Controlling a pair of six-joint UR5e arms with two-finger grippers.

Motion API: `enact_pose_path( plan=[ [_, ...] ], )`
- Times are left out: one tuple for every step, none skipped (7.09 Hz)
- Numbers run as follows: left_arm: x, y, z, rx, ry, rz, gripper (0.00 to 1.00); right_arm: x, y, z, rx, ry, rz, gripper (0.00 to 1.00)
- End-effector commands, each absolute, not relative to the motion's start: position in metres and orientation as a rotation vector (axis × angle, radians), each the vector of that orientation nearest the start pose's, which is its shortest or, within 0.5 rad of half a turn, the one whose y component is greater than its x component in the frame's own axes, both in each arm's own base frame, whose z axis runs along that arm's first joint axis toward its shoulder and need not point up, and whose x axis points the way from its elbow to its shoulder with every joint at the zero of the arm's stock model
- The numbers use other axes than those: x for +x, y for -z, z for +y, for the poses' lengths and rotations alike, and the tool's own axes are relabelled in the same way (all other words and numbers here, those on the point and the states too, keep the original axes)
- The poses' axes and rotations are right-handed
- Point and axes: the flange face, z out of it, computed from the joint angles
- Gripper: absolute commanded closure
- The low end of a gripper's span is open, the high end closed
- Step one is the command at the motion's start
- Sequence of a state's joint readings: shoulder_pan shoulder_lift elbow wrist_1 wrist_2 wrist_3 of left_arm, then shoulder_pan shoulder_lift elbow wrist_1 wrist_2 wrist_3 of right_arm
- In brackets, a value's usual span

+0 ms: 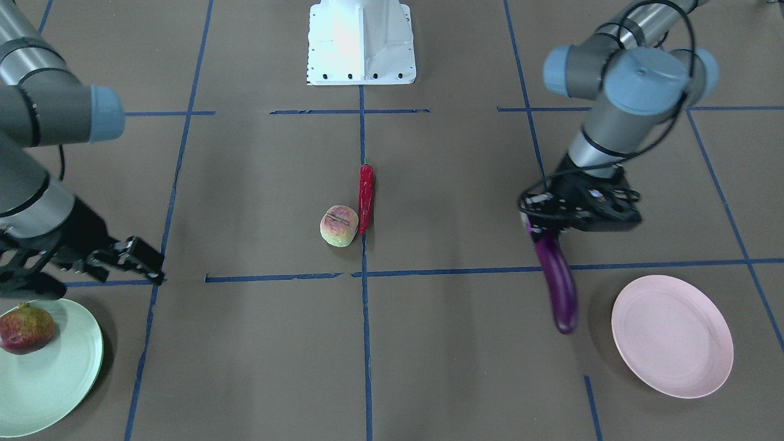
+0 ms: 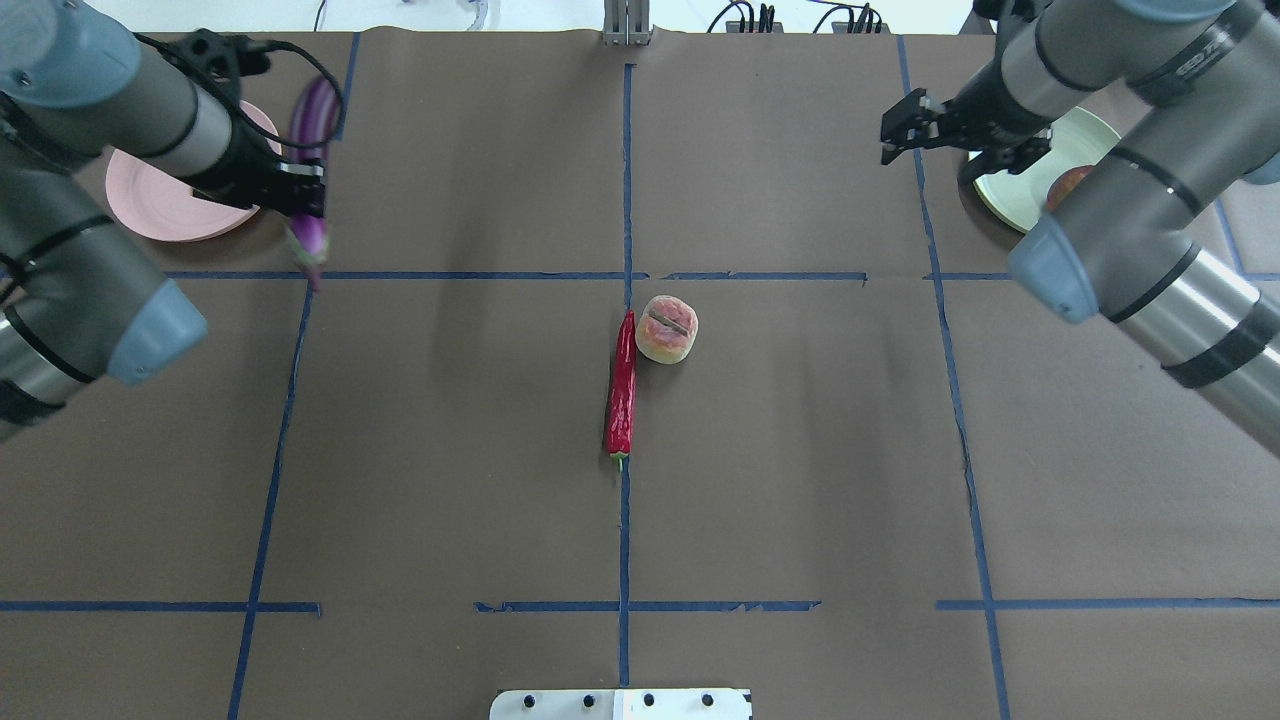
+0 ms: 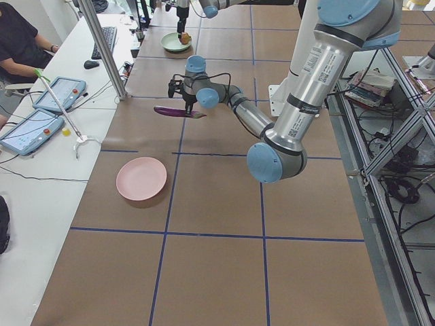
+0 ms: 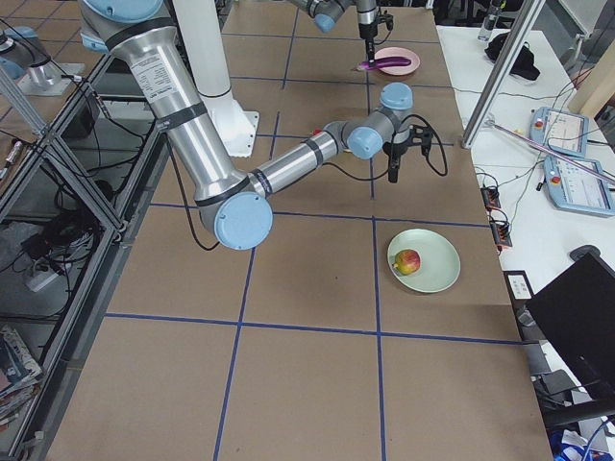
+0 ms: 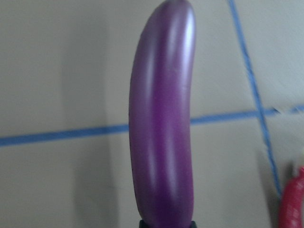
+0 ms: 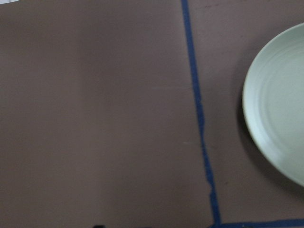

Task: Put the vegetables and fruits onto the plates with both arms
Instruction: 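Carry eggplant to pink plate with left gripper while right gripper reaches for peach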

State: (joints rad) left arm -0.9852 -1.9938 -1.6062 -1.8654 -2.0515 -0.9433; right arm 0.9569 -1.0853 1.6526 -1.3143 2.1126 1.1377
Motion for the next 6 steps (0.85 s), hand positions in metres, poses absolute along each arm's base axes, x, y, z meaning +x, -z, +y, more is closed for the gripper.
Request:
enact_pose_path(
  plan=[
    [0.200, -0.502, -0.667, 0.147, 0.178, 0.676, 0.91, -0.406, -0.254, -0.502, 0.192, -0.391, -0.976, 0.00],
    [0.204, -0.533, -0.676, 0.096, 0.191, 0.643, 0.84, -0.410, -0.242, -0.488, 0.205, -0.382, -0.991, 0.00],
    [0.209, -0.539, -0.680, 0.094, 0.186, 0.643, 0.54, -0.421, -0.240, -0.478, 0.194, -0.365, -0.993, 0.00],
    [0.211, -0.542, -0.680, 0.104, 0.181, 0.650, 0.41, -0.437, -0.235, -0.472, 0.179, -0.343, -0.990, 0.00],
    [0.214, -0.538, -0.681, 0.107, 0.178, 0.654, 0.38, -0.461, -0.226, -0.473, 0.141, -0.346, -0.947, 0.00],
    [0.217, -0.532, -0.682, 0.119, 0.170, 0.662, 0.31, -0.487, -0.226, -0.477, 0.091, -0.406, -0.935, 0.00]
  ],
)
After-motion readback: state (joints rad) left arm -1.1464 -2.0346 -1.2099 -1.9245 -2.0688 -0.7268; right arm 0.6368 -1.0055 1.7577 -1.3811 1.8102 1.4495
